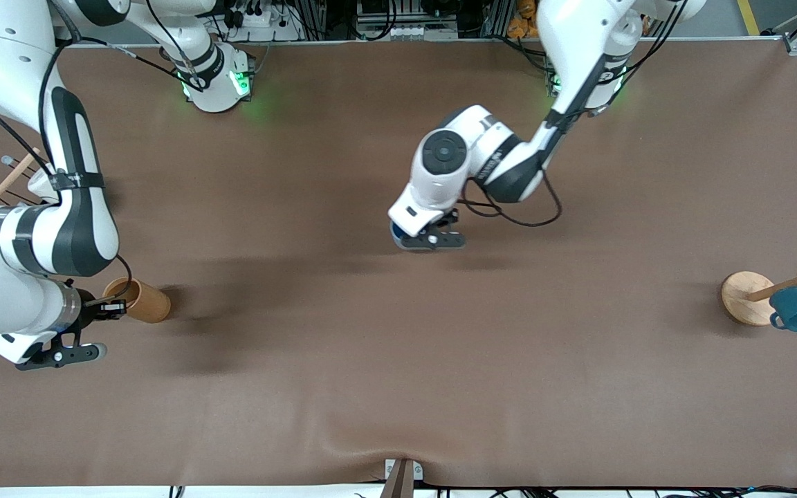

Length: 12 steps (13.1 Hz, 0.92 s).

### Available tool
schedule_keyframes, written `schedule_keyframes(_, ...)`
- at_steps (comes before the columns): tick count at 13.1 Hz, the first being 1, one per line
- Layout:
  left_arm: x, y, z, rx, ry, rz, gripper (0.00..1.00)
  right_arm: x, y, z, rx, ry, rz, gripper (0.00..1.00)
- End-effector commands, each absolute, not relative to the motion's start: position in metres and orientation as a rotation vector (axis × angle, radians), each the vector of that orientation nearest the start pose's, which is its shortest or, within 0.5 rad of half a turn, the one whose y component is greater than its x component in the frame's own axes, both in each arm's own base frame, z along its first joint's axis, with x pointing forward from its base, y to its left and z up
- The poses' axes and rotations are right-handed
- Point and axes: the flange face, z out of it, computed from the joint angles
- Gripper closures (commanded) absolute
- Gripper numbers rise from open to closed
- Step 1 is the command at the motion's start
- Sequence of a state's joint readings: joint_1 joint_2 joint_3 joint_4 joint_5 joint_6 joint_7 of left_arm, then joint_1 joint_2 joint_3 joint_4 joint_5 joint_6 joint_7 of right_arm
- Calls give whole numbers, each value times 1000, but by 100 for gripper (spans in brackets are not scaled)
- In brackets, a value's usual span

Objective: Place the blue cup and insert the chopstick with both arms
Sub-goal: 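Carry the blue cup to the table middle while the right gripper lifts the chopstick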

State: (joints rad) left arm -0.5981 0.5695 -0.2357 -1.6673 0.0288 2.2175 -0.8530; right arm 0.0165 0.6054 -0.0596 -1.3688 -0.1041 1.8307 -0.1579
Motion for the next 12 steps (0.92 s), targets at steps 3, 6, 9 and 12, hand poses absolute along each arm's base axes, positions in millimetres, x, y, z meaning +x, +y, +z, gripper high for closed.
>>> schedule_keyframes(3,457,-527,260,-3144,-59,65,1,690,-30,431,-3237,-296,179,100)
schedule_keyframes(6,466,-522,285,-3147,-96,-17,0,676,-26,497,-3235,-384,52,100)
schedule_keyframes(9,513,-462,384,-3155,-237,-129,0,656,-1,563,-3221,-540,-100,100)
schedule_keyframes(12,553,-368,487,-3155,-335,-242,0,627,60,608,-3115,-616,-161,100)
